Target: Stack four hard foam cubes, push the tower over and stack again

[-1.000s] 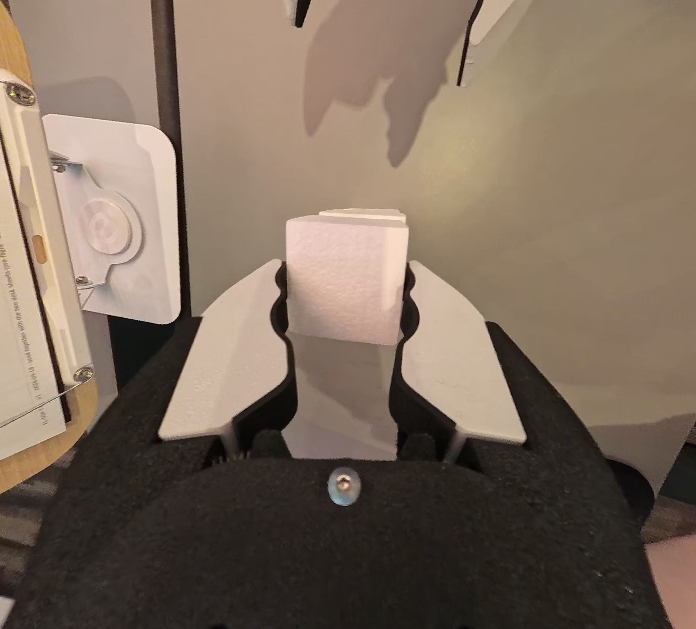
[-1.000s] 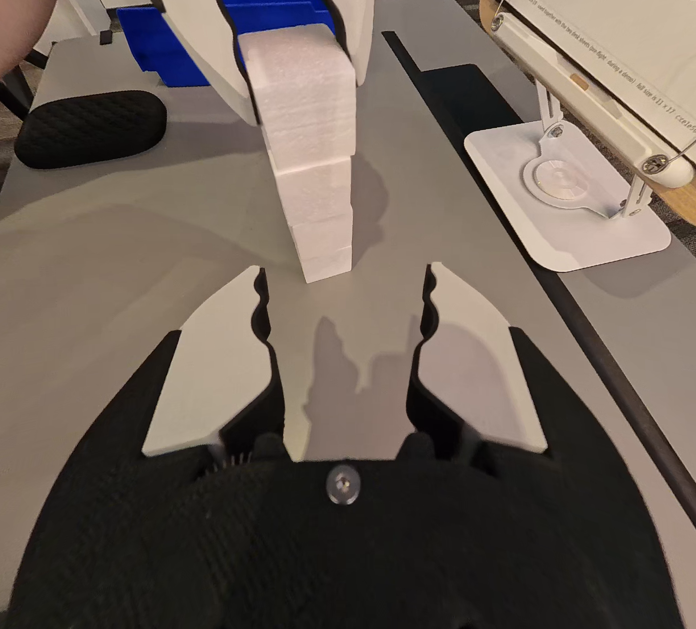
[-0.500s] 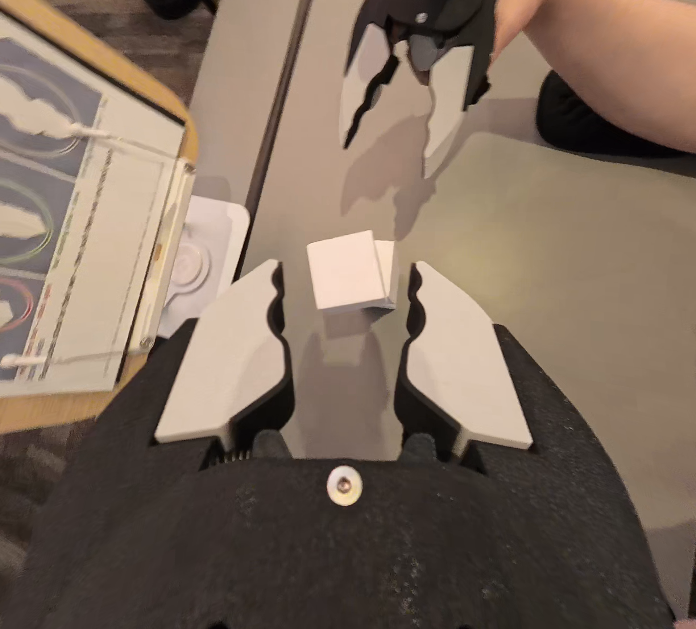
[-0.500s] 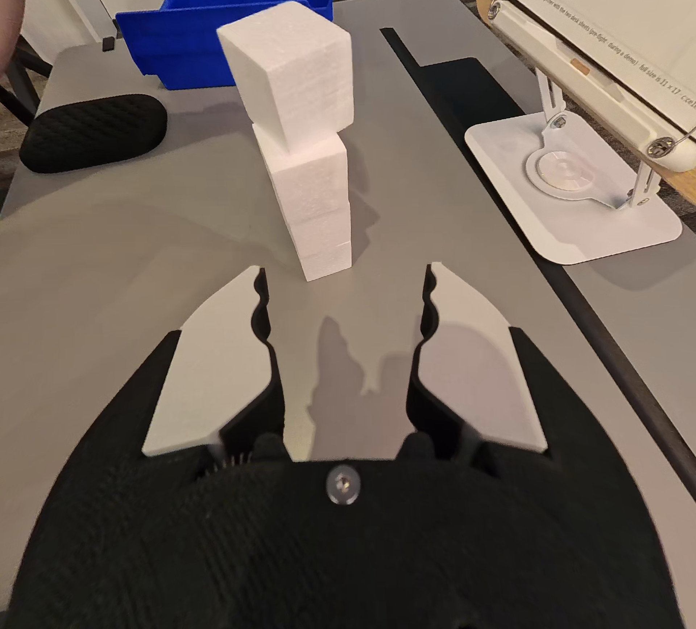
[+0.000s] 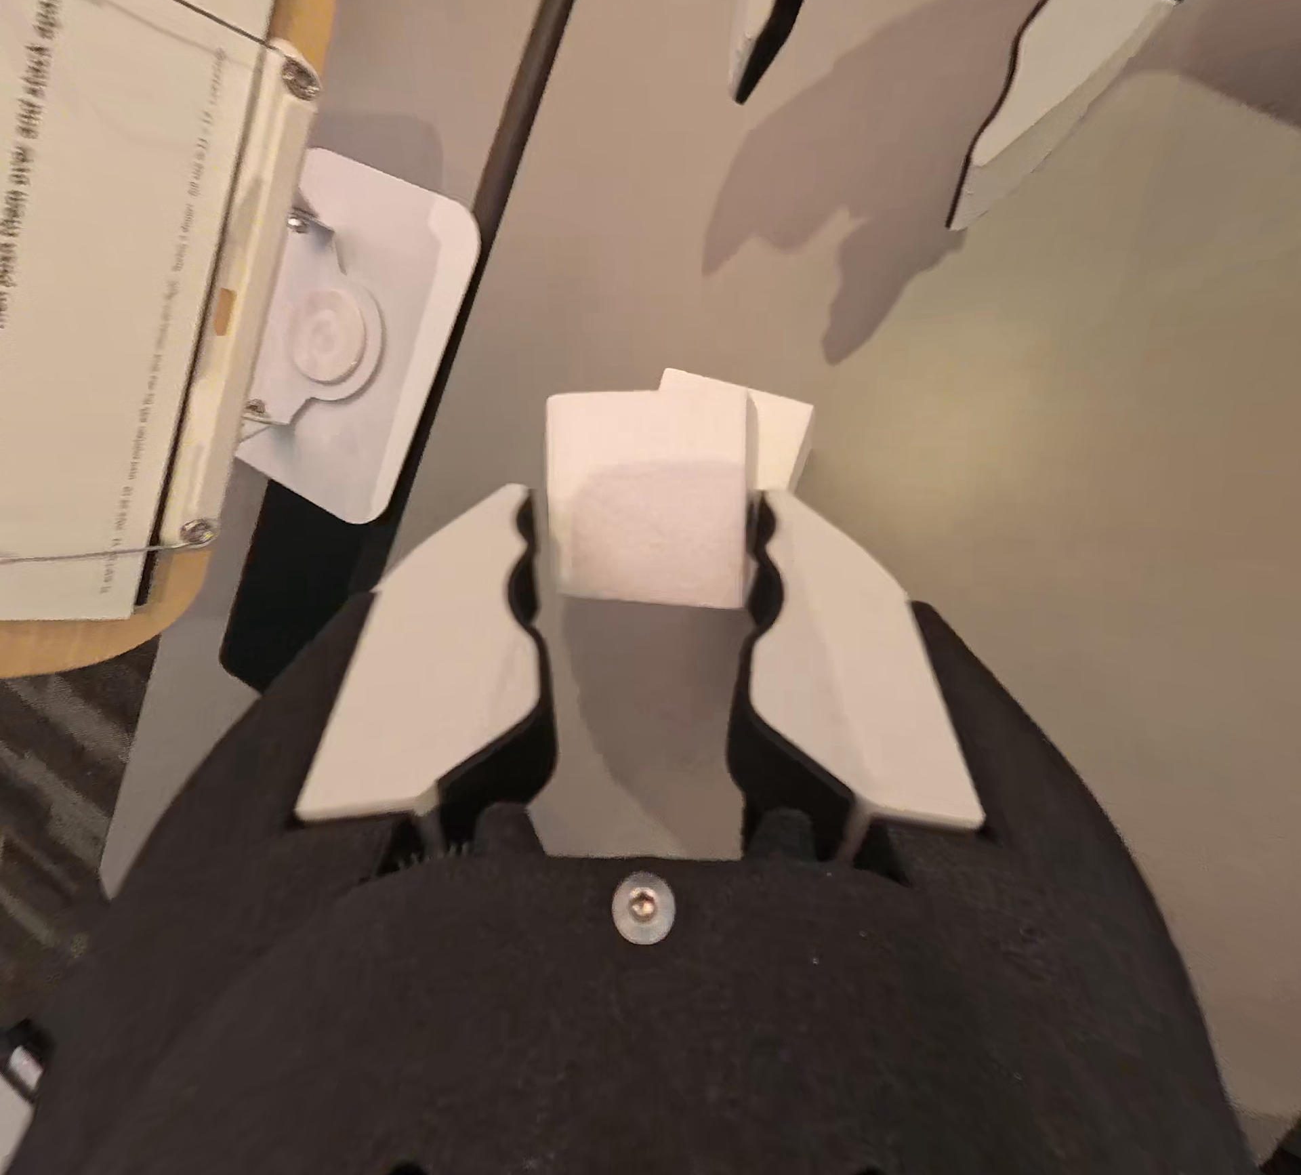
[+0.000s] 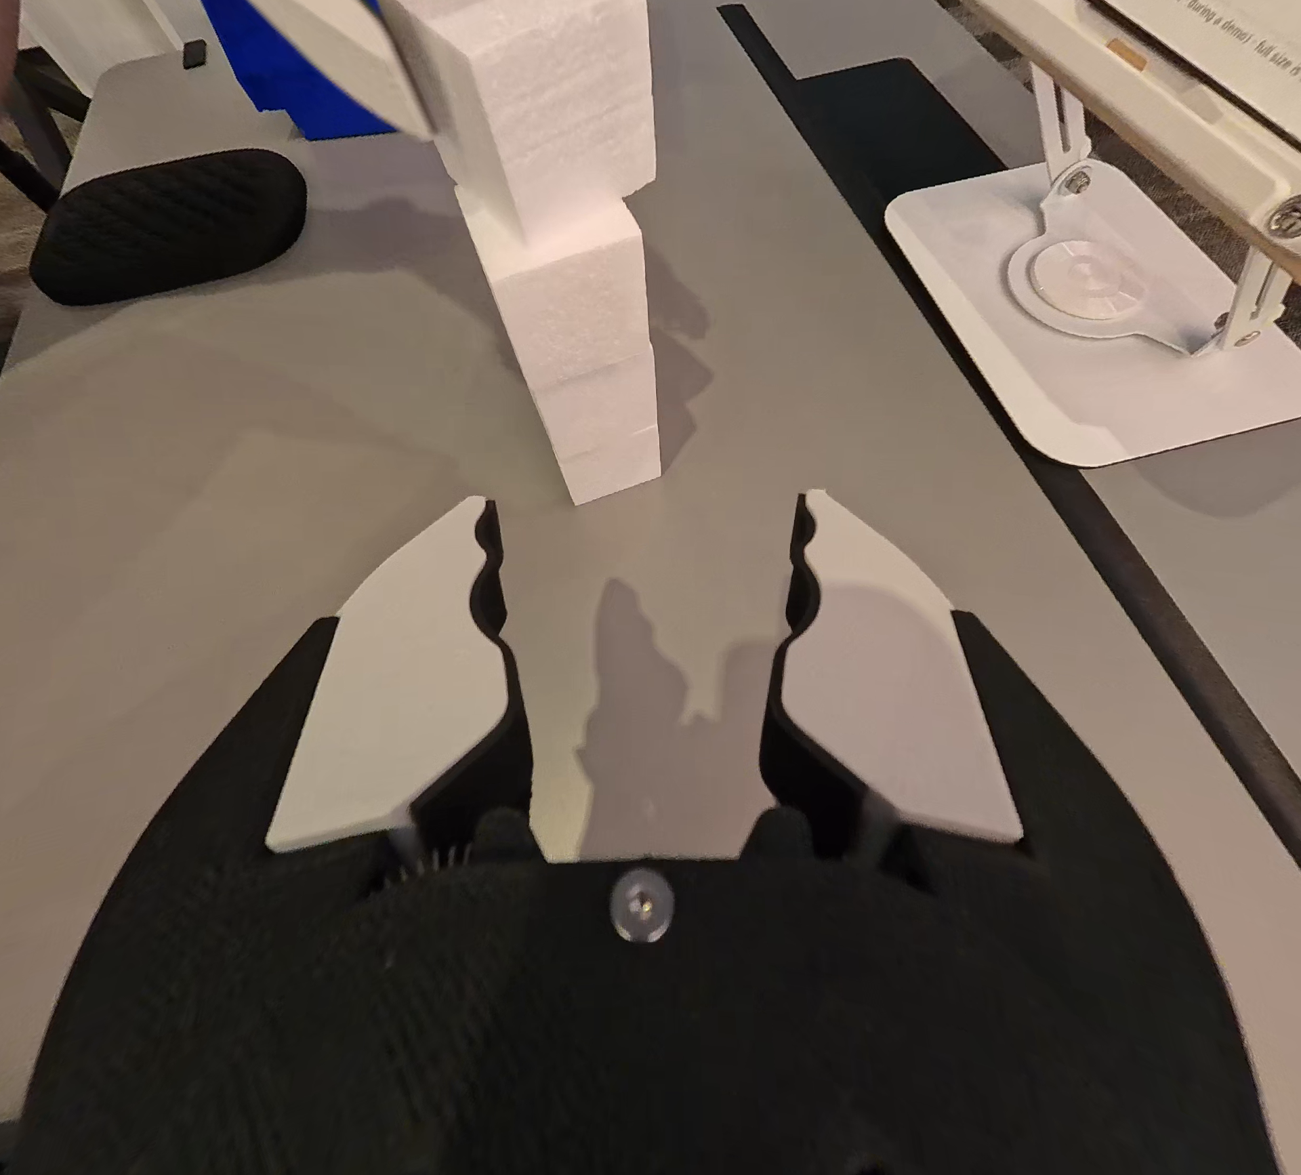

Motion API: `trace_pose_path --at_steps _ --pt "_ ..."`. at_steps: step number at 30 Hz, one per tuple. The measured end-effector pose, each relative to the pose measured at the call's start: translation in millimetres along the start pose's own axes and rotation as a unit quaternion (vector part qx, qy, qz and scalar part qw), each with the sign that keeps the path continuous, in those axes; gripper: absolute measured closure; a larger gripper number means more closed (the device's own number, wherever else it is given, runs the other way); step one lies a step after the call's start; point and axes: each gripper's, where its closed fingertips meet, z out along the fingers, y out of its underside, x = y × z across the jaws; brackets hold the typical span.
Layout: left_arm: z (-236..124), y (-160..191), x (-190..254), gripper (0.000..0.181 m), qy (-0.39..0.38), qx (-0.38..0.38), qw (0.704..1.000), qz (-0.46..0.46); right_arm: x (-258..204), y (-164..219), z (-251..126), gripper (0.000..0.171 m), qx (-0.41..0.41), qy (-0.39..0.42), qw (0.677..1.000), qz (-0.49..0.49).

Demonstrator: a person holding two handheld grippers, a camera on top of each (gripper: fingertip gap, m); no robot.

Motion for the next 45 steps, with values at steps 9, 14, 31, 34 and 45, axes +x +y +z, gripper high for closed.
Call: trace_pose_path --at_steps 9,14,31,34,45 --pt "-2 -10 5 0.125 0.04 -0.002 0.996 0.082 0 7 6 0.091 -0.014 -0.009 1.0 0.004" --pt "4 -12 5 0.125 0.051 0.004 0.994 0.095 0 10 7 0.091 -0.018 -0.013 1.0 0.005" --pt "-46 -26 -9 0.11 0.0 0.149 0.988 0.03 8 15 3 0.091 0.001 -0.016 1.0 0.026" --pt "-79 -17 -30 0.116 -0.07 0.256 0.962 -0.058 14 -6 -13 0.093 0.062 0.001 0.998 0.02" --pt "-35 60 -3 0.125 0.035 0.424 0.859 -0.285 -9 -67 -92 0.119 0.3 -0.054 0.952 -0.015"
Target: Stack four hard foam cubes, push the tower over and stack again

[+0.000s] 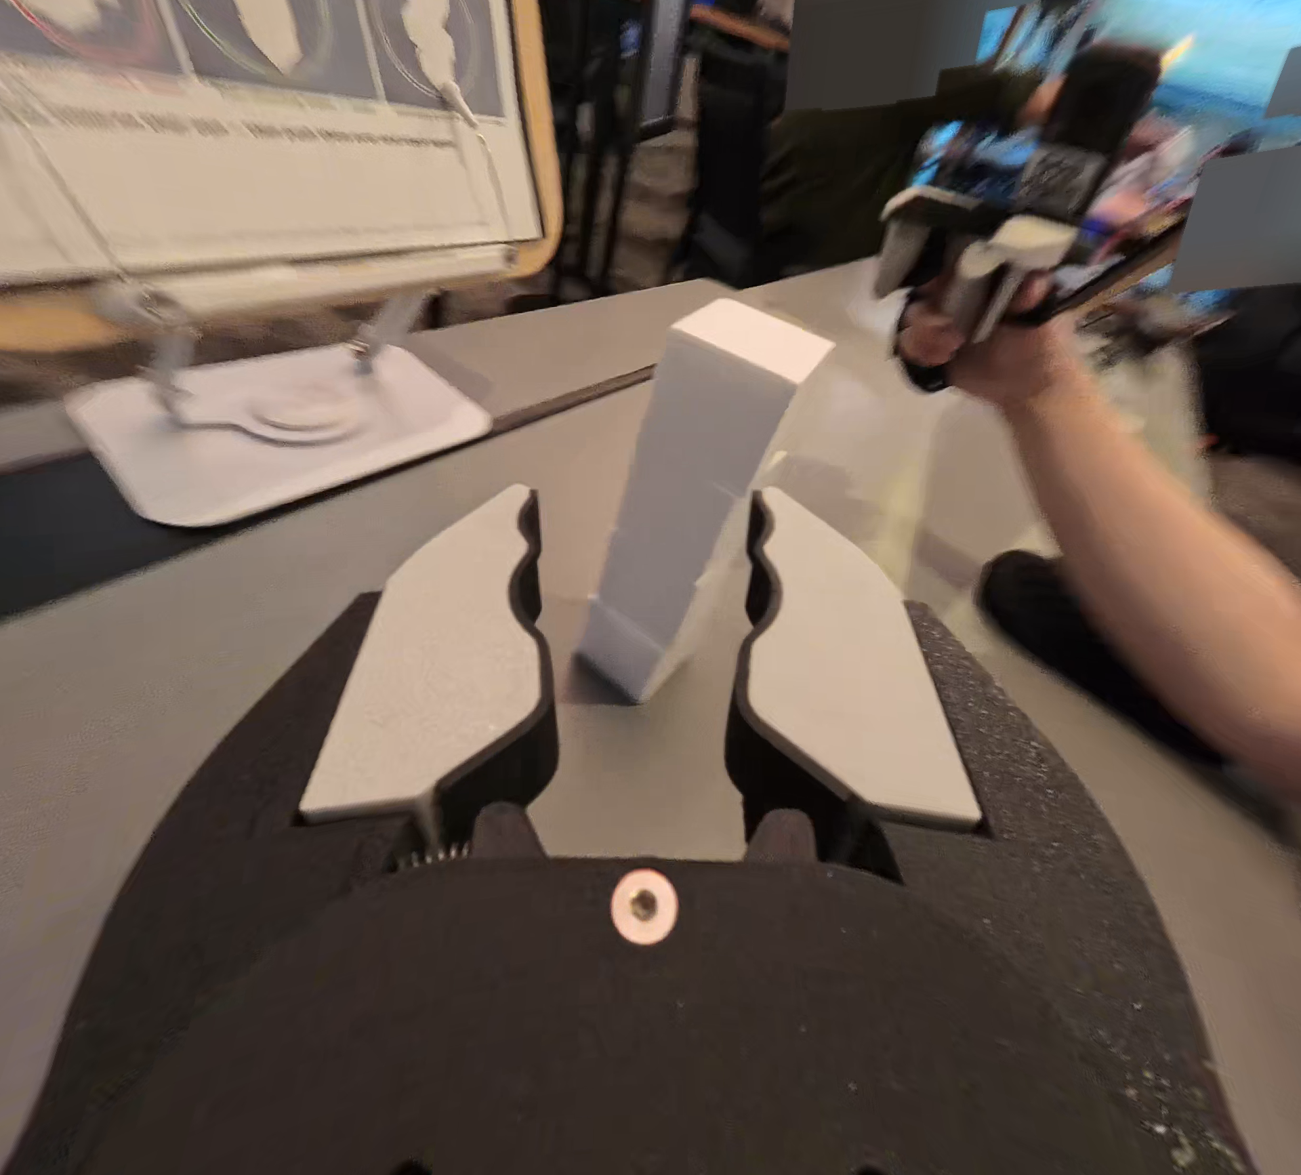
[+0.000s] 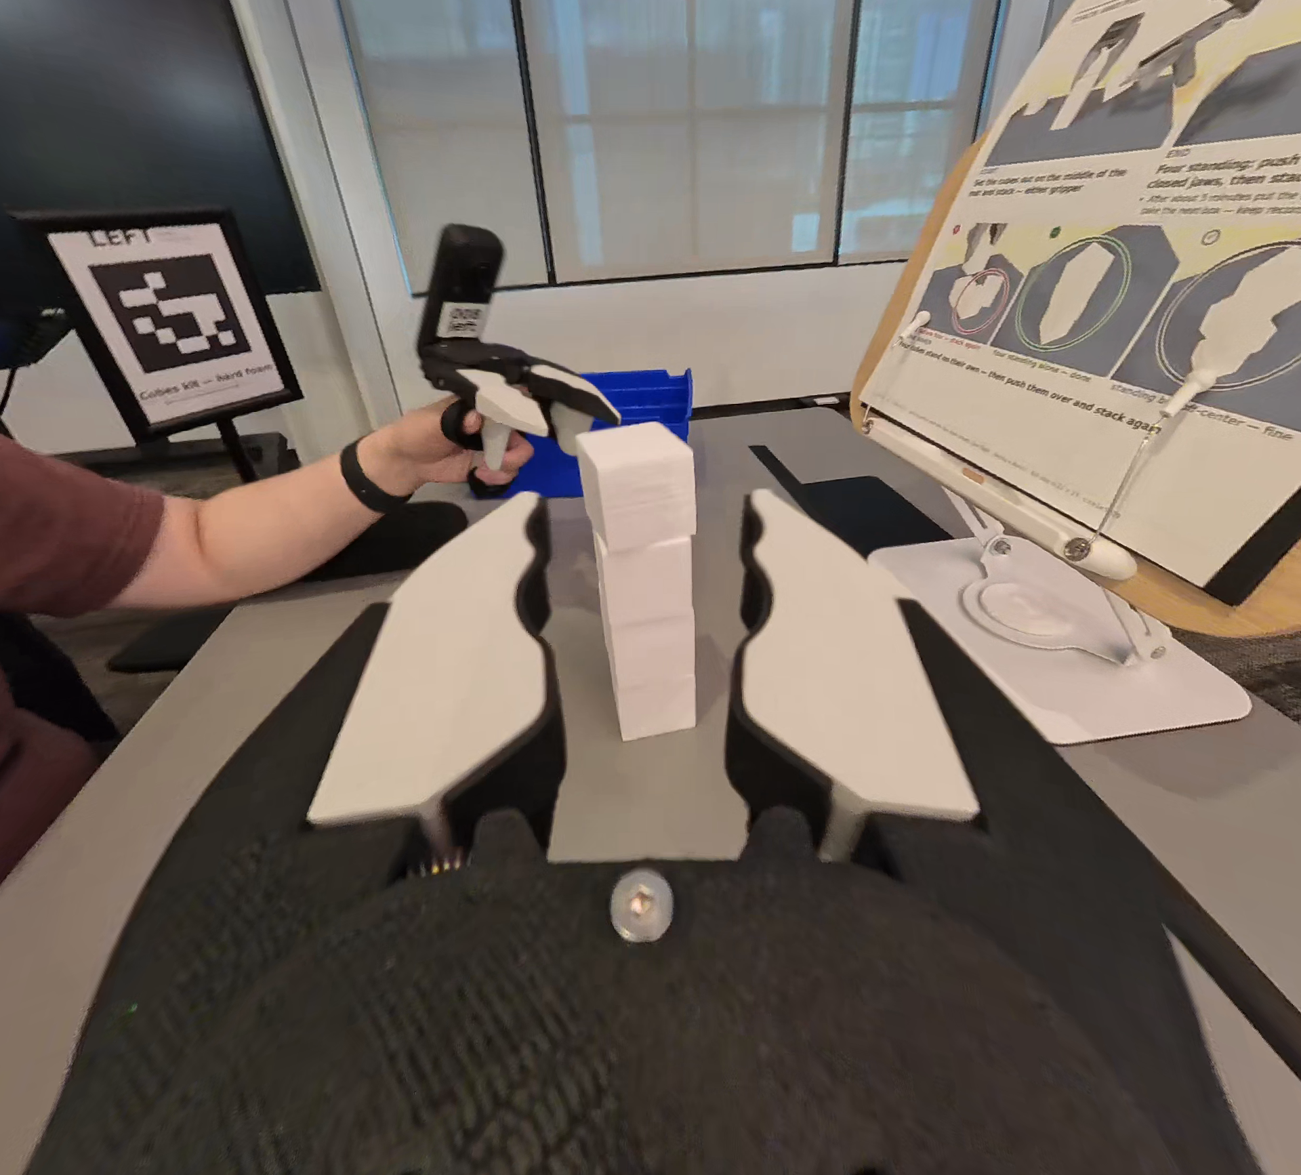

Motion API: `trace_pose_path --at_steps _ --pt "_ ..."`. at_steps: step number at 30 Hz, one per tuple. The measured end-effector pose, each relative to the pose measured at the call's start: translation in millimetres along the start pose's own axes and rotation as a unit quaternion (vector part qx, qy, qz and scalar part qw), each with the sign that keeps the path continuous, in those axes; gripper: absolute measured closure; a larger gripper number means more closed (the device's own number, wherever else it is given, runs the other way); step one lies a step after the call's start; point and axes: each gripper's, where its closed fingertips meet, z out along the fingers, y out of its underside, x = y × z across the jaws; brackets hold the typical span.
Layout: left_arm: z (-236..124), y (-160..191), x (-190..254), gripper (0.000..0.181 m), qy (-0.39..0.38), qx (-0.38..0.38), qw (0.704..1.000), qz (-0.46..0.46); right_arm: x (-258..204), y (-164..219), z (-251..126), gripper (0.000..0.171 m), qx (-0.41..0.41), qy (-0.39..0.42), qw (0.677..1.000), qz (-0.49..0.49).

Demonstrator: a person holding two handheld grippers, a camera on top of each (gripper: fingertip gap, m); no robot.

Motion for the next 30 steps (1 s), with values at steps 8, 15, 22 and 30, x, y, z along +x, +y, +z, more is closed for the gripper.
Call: trace_pose_path --at_steps 8,15,22,30 --pt "24 59 -8 0.181 0.051 -0.045 0.996 -0.066 24 27 -31 0.171 -0.067 0.072 0.995 0.016" --pt "40 102 -24 0.181 -0.029 -0.154 0.988 0.014 60 83 -78 0.171 -0.234 0.202 0.95 0.043" --pt "55 130 -38 0.181 -0.081 -0.275 0.958 0.023 69 110 -105 0.171 -0.334 0.254 0.906 0.062" --pt "109 77 -5 0.181 -0.1 -0.279 0.943 0.153 65 109 -97 0.171 -0.353 0.25 0.9 0.049"
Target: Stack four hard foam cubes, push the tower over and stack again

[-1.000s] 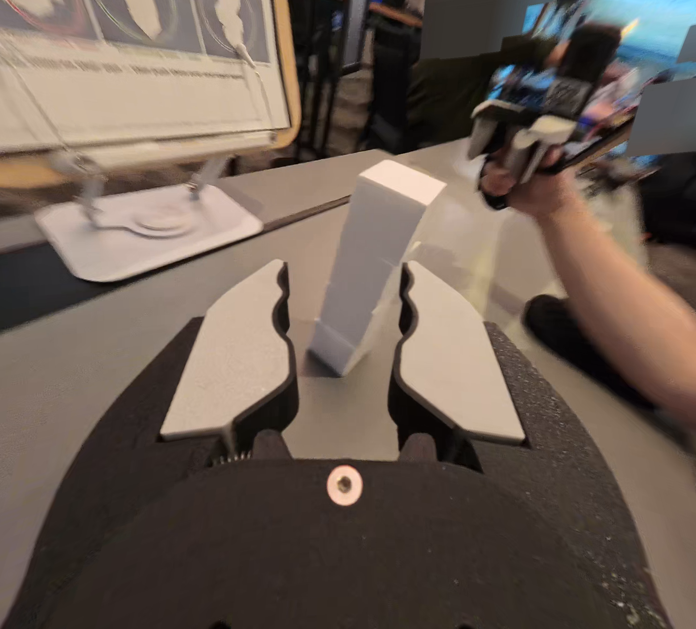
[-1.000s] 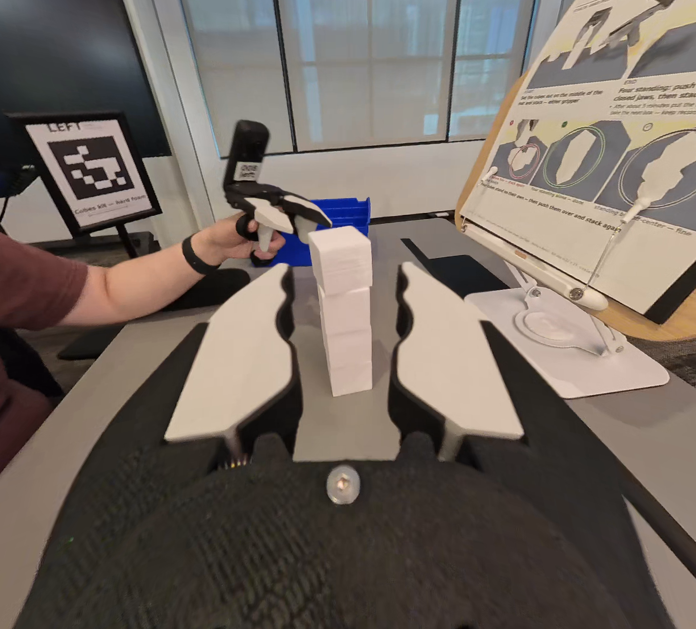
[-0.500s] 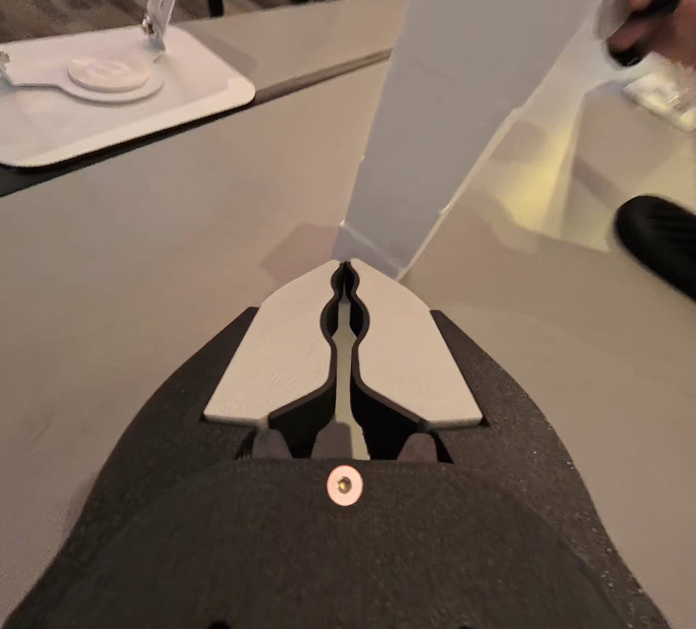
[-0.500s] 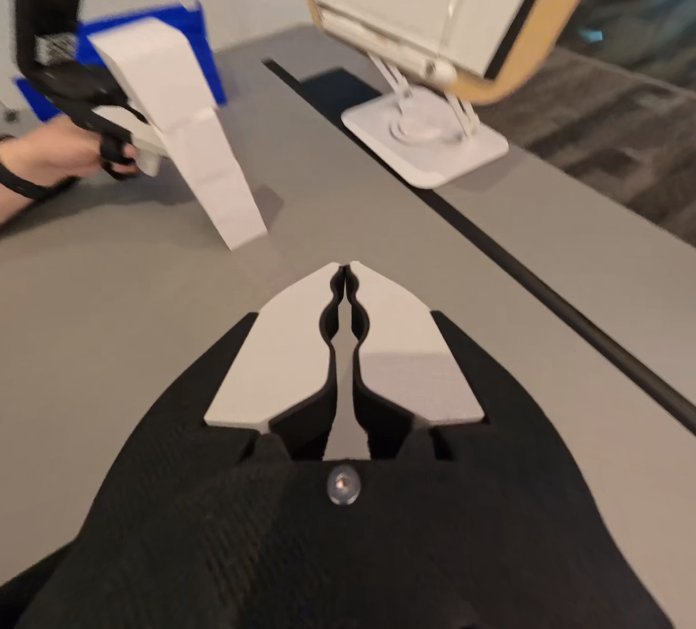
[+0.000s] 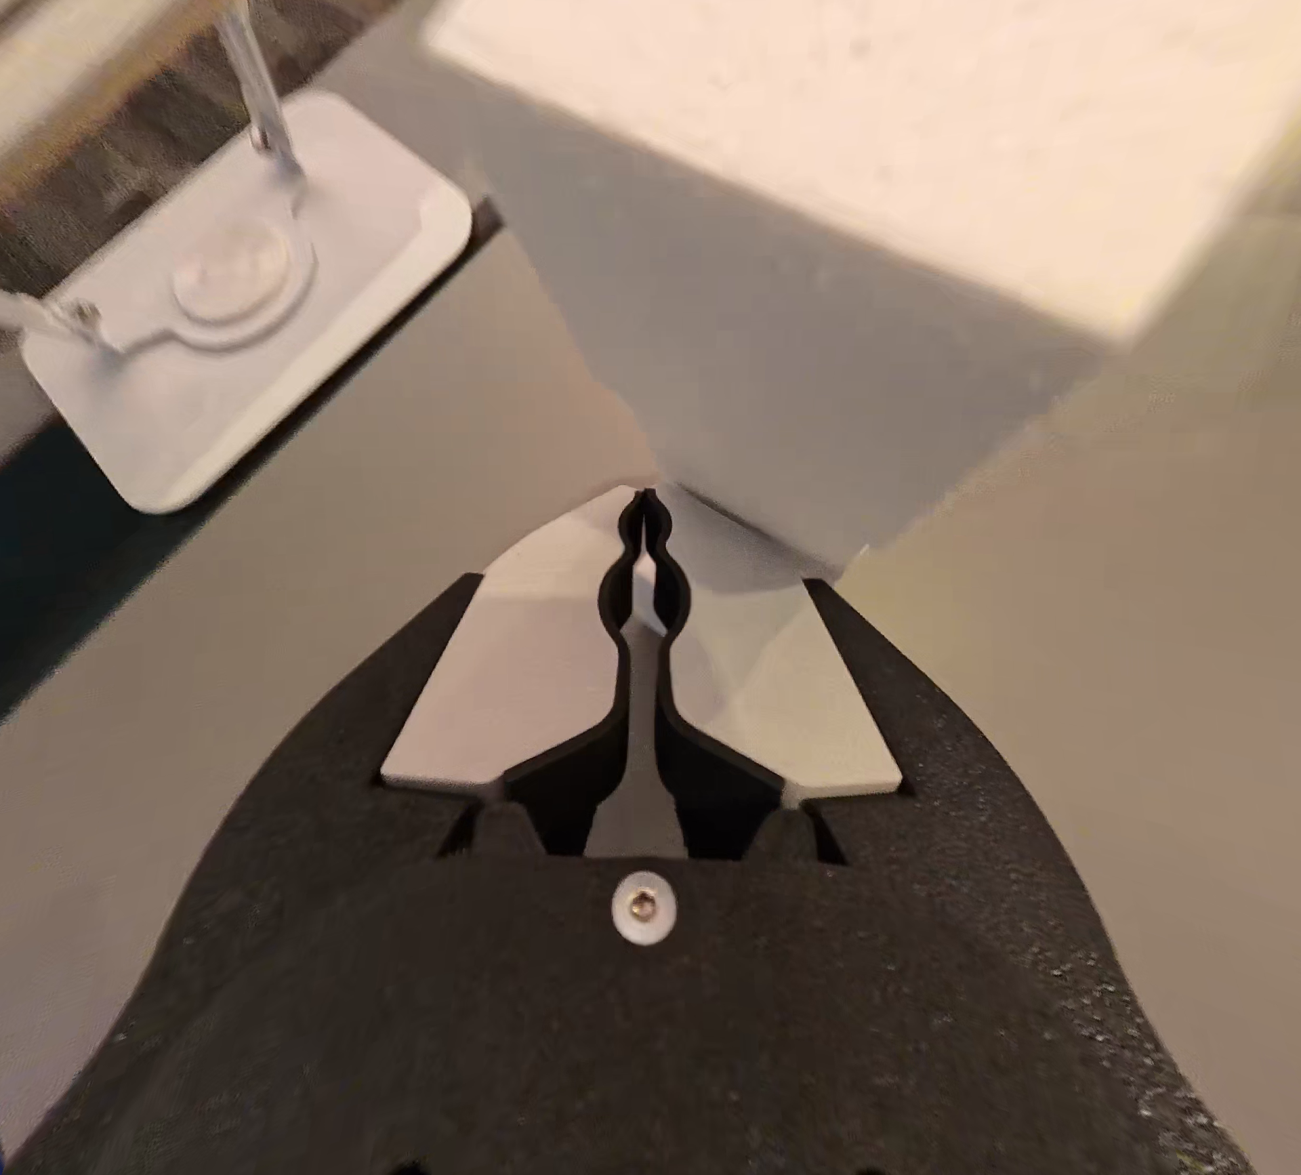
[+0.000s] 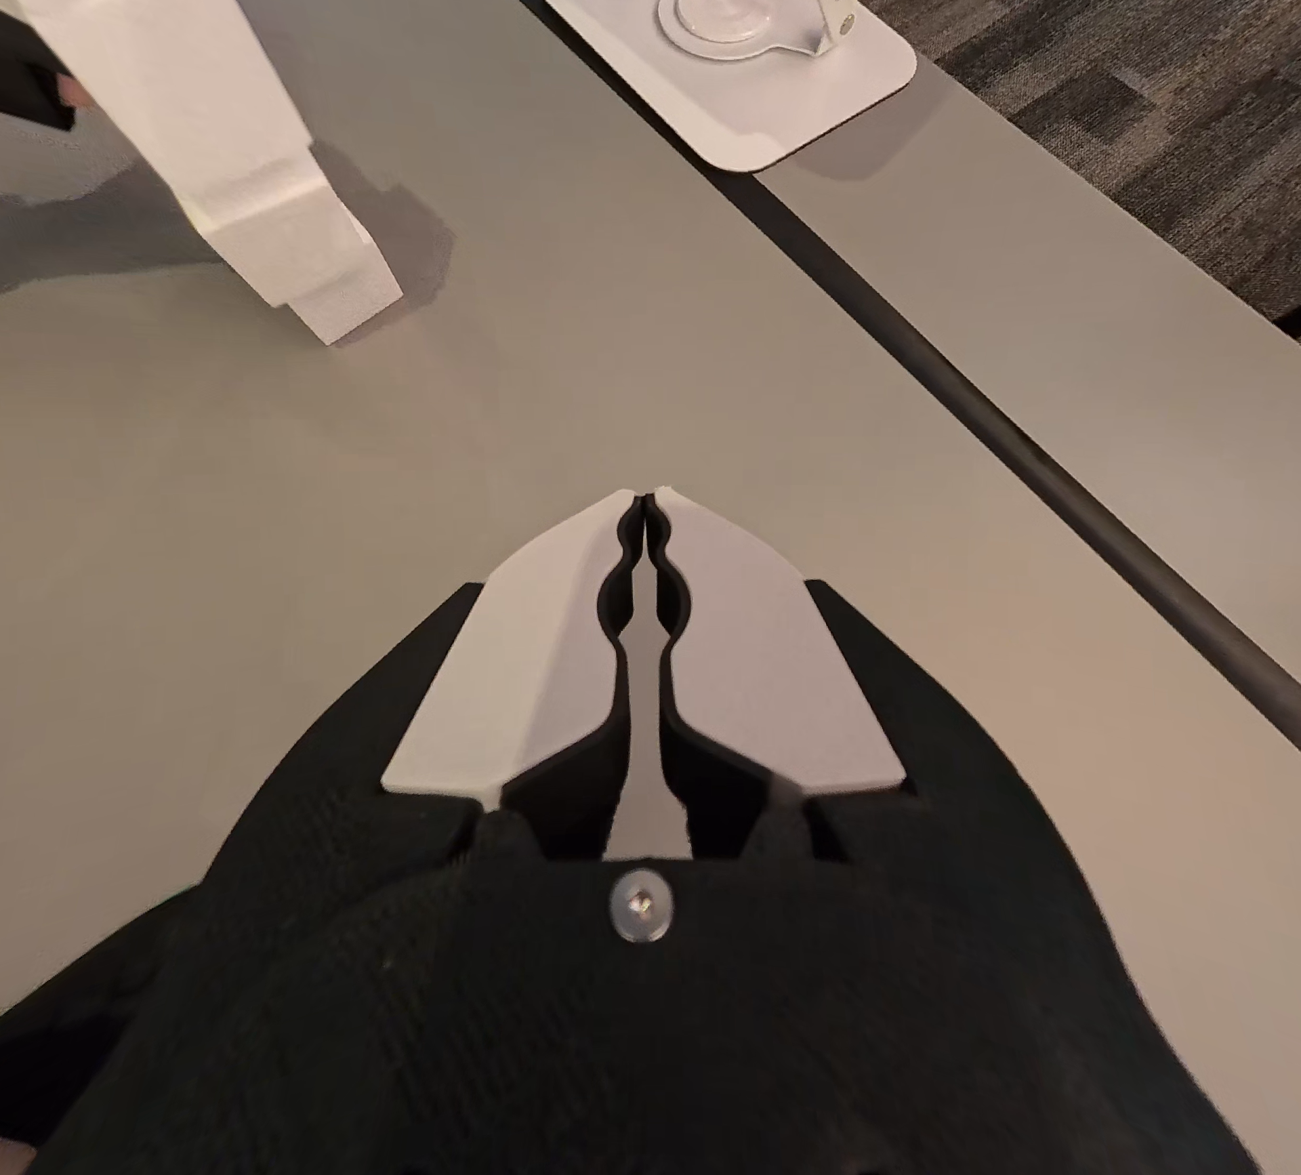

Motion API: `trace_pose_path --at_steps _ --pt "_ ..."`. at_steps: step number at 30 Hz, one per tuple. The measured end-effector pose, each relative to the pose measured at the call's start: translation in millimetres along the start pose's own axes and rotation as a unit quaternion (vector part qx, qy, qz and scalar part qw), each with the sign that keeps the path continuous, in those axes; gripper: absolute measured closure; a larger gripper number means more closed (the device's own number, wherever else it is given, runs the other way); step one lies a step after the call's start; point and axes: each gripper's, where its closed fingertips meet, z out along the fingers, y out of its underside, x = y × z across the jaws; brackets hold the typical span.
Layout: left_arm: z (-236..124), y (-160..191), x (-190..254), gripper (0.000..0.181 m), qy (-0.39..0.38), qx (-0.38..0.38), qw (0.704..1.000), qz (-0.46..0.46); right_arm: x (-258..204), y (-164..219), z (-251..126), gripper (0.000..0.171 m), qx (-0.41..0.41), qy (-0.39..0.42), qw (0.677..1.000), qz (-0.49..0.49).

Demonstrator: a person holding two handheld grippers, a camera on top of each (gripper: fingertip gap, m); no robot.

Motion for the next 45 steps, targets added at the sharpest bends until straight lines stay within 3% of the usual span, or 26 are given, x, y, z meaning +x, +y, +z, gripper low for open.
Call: trace_pose_path --at_steps 4,10,13,15,18,23,34,45 --pt "0 -37 21 0.181 0.015 0.025 0.999 0.03 3 2 -2 0.171 -0.004 0.007 1.0 0.003" --pt "-5 -40 15 0.178 0.011 0.048 0.998 0.045 23 18 -34 0.17 0.0 0.052 0.998 0.028" --pt "-10 -29 22 0.144 0.082 0.047 0.995 0.036 28 23 -55 0.158 0.039 0.057 0.997 0.04" --pt "-9 -22 26 0.112 0.119 0.049 0.991 0.03 34 30 -65 0.137 0.059 0.065 0.995 0.044" --pt "-5 -5 32 0.102 0.167 0.04 0.985 0.019 48 39 -72 0.112 0.101 0.091 0.99 0.047" --pt "8 3 41 0.098 0.215 0.032 0.975 -0.041 62 52 -57 0.099 0.161 0.091 0.981 0.056" --pt "30 21 47 0.089 0.154 -0.031 0.987 0.042 66 88 14 0.092 0.04 0.087 0.995 0.039" --pt "59 38 50 0.118 0.106 -0.067 0.988 0.089 79 81 11 0.099 0.065 0.116 0.99 0.045"
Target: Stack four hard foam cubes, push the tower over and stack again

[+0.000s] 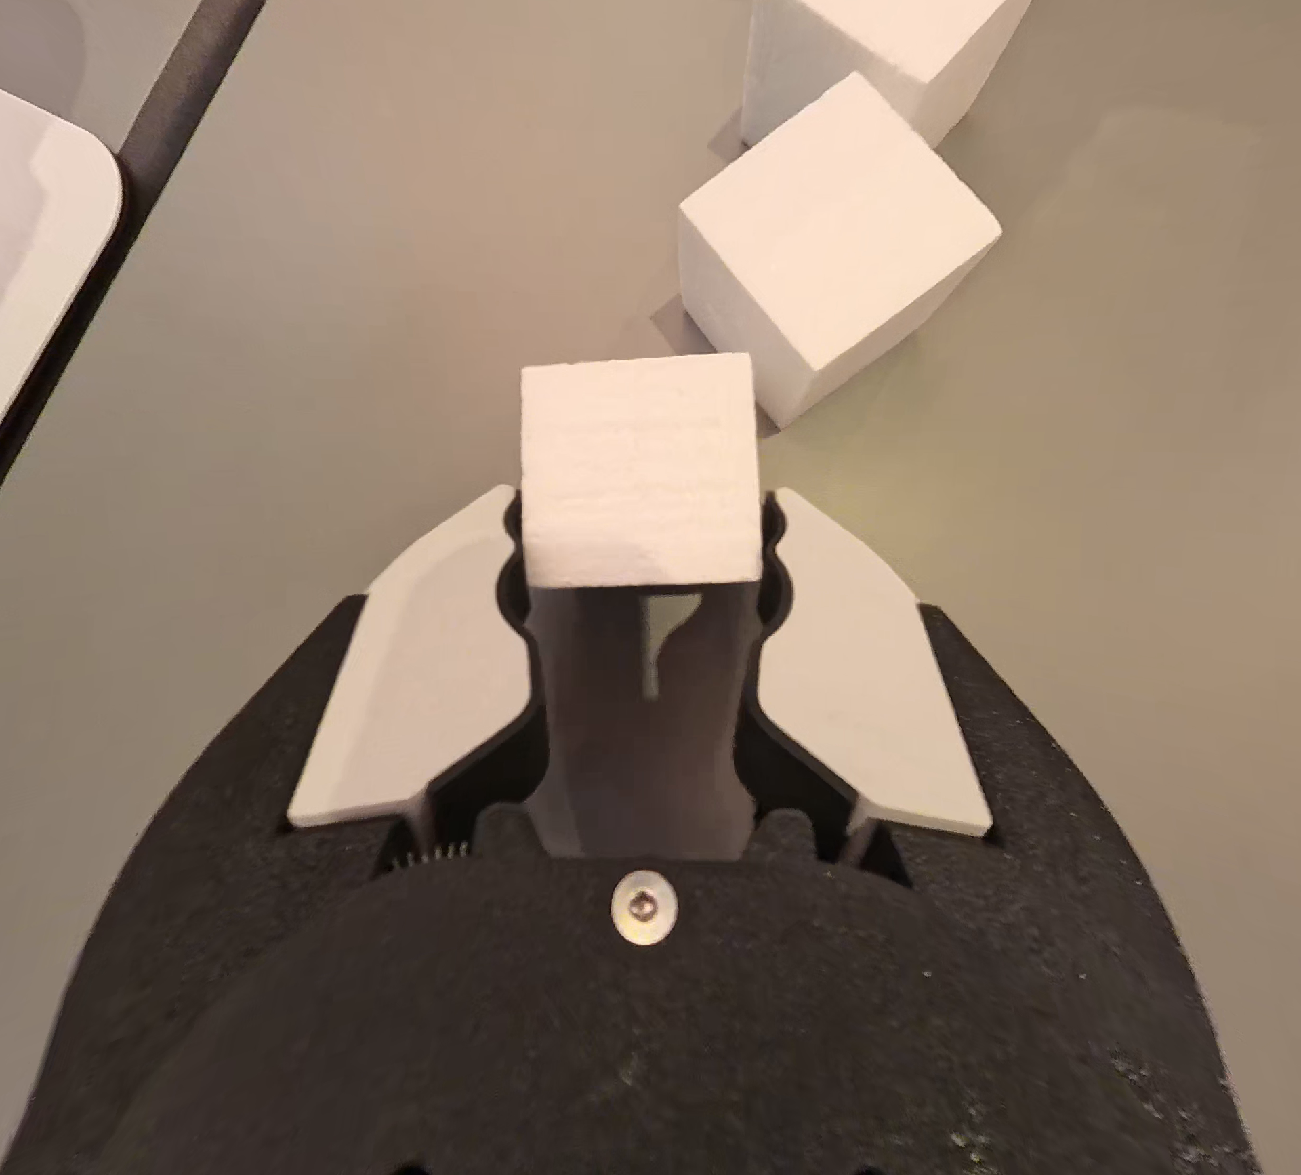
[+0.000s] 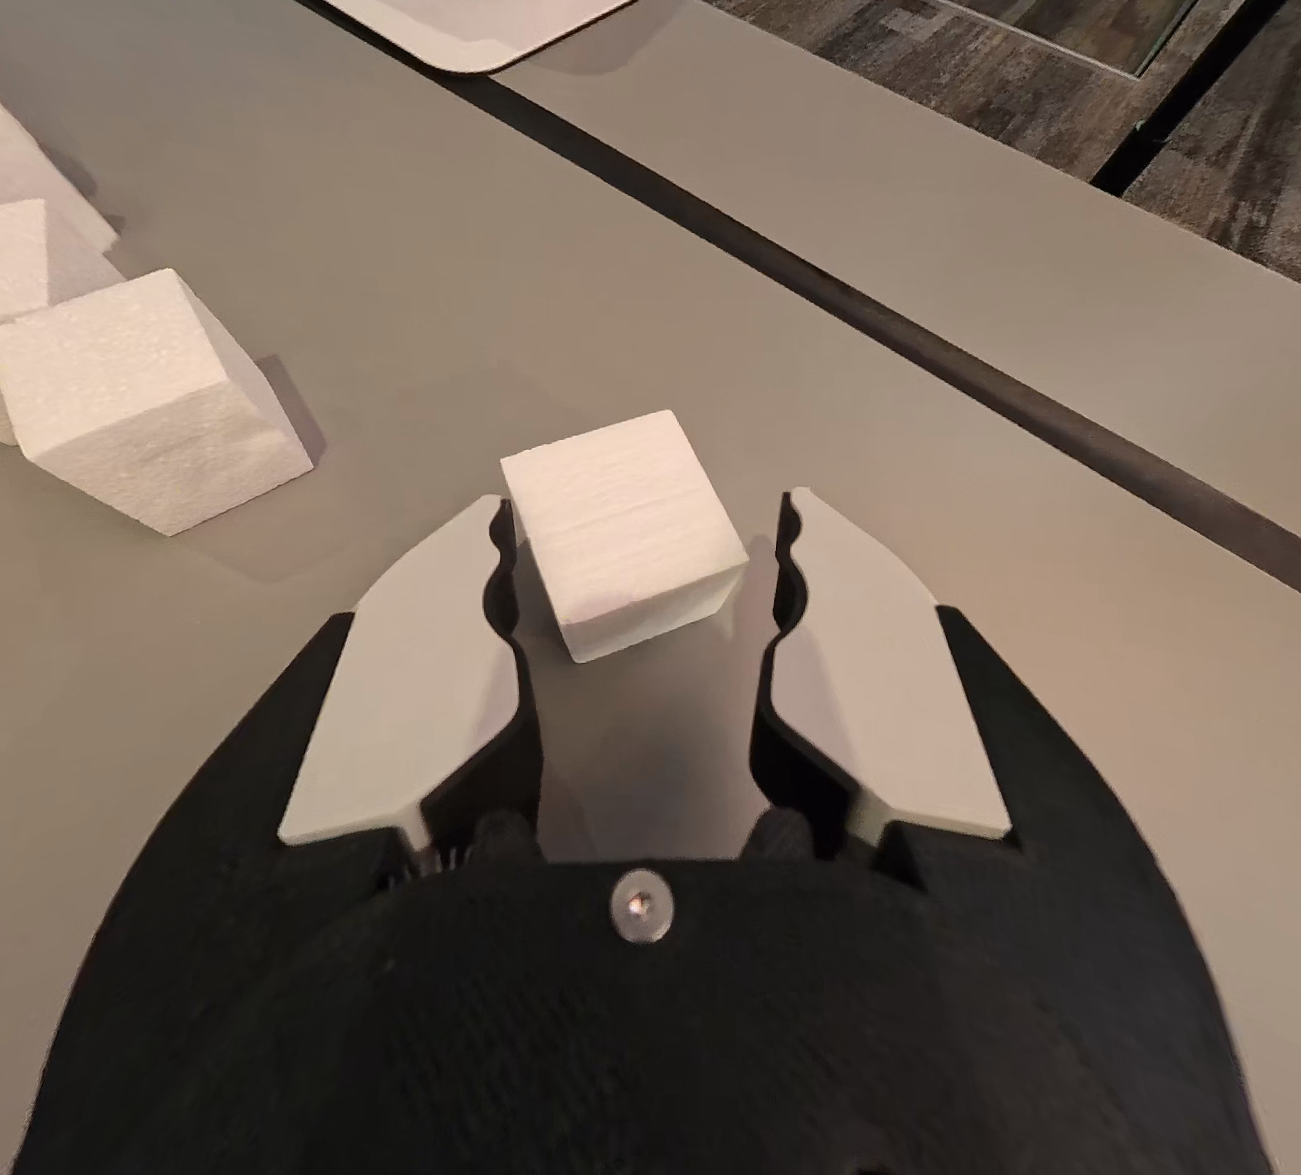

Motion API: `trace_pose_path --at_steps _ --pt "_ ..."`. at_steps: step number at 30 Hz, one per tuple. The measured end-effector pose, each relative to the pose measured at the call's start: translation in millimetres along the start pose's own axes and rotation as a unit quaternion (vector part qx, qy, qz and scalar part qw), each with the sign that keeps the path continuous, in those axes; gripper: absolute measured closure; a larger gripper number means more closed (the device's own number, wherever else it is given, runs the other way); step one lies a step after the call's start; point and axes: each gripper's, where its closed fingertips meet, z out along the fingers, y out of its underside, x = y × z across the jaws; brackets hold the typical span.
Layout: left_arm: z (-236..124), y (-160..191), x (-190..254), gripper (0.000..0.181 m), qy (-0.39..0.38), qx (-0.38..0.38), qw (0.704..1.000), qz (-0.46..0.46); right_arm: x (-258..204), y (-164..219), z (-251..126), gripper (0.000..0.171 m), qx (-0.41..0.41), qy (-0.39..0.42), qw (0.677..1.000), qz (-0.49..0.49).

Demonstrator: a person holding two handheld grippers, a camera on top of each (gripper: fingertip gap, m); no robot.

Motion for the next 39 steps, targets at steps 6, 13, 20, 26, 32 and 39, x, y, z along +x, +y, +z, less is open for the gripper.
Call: trace_pose_path --at_steps 6,13,20,26,32,39 --pt "-7 2 -9 0.119 -0.006 0.003 1.0 -0.01 -2 2 1 0.11 -0.011 -0.007 1.0 0.001" --pt "-74 -5 -55 0.119 -0.06 0.06 0.995 -0.058 -20 -52 -24 0.111 0.031 -0.024 0.999 0.017" --pt "-144 9 -104 0.119 -0.162 0.088 0.978 -0.1 -104 -132 -26 0.11 -0.003 0.005 0.998 0.065" --pt "-160 13 -113 0.119 -0.174 0.099 0.973 -0.114 -176 -141 5 0.11 0.005 -0.007 0.999 0.045" --pt "-164 5 -112 0.119 -0.169 0.114 0.972 -0.113 -192 -111 31 0.111 -0.031 -0.012 0.999 0.033" --pt "-163 4 -113 0.119 -0.169 0.112 0.973 -0.11 -193 -93 33 0.11 -0.06 -0.001 0.998 0.004"
